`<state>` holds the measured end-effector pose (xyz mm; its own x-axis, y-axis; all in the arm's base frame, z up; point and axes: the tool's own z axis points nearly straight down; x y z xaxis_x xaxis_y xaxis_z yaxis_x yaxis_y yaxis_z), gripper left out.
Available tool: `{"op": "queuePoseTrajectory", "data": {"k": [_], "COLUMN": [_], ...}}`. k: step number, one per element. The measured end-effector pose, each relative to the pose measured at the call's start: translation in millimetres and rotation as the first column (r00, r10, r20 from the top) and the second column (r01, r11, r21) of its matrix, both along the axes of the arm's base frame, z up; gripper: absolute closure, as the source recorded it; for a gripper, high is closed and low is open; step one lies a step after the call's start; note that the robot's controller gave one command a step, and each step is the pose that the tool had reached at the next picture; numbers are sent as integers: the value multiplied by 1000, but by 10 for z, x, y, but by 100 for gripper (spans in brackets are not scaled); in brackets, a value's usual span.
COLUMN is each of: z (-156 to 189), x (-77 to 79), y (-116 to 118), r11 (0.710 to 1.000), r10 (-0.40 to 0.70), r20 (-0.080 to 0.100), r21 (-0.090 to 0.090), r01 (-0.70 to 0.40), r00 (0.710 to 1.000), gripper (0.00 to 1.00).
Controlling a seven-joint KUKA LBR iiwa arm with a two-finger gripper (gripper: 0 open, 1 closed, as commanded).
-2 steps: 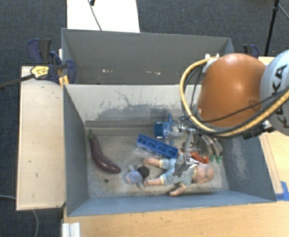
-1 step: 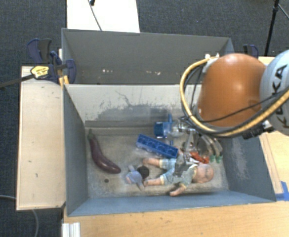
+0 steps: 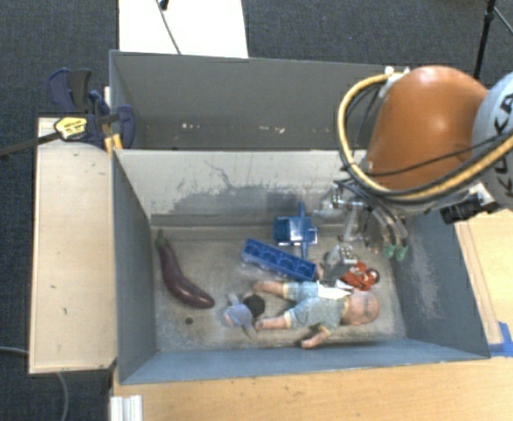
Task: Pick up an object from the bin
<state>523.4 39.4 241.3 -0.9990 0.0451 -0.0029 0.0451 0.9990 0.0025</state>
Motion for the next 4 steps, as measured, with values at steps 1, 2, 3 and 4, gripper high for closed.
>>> {"op": "queuePoseTrajectory", "data": {"k": [1, 2, 3, 4], "z": [-383, -988, -1184, -1633], "x": [42, -70, -177, -51], "y": [-36, 317, 601, 446], "r11": [999, 999, 963, 906], "r10": [-46, 35, 269, 423], "r20": [11, 4, -6, 3], "r21": [-3, -2, -1, 1], "r01": [46, -35, -269, -423], "r00": [999, 999, 963, 906], "gripper": [0, 0, 0, 100]}}
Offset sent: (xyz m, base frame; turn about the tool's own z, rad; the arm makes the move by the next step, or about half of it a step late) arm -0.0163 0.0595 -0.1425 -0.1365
